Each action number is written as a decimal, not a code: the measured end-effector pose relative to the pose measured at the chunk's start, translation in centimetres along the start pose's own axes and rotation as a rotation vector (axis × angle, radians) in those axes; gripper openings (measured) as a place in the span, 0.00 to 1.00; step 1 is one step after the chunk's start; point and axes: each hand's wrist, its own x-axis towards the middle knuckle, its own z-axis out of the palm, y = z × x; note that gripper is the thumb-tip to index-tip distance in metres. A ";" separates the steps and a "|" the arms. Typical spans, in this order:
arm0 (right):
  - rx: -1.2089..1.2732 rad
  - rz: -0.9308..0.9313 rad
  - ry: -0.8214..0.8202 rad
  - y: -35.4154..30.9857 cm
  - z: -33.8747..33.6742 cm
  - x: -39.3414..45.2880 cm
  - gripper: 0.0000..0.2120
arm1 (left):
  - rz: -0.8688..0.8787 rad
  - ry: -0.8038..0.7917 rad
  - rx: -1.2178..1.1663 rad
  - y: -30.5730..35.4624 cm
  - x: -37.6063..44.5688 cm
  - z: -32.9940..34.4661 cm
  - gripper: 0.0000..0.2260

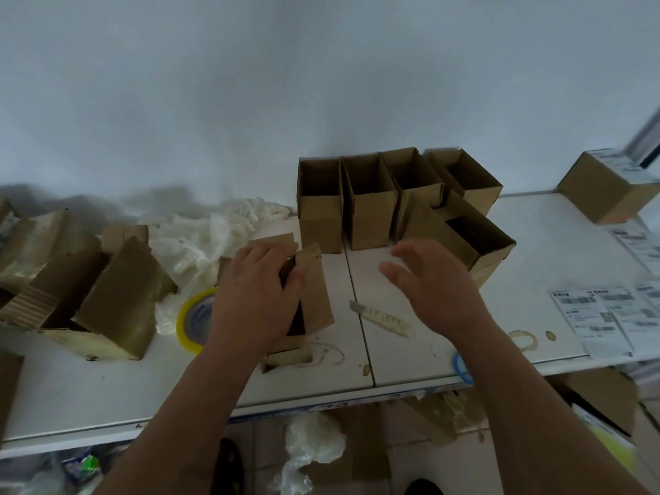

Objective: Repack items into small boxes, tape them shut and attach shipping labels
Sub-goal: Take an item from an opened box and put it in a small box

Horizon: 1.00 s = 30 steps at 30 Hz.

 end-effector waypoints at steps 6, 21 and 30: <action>-0.235 0.053 0.362 2.4 -2.1 0.4 0.17 | 0.135 -0.016 -0.073 3.6 -0.6 1.4 0.11; -0.397 0.226 0.334 3.8 -1.8 0.0 0.13 | 0.120 -0.143 -0.135 4.1 -1.8 0.5 0.14; -0.461 -0.039 0.209 -3.8 0.2 -4.8 0.13 | 0.002 -0.072 -0.121 1.6 -1.4 -1.0 0.14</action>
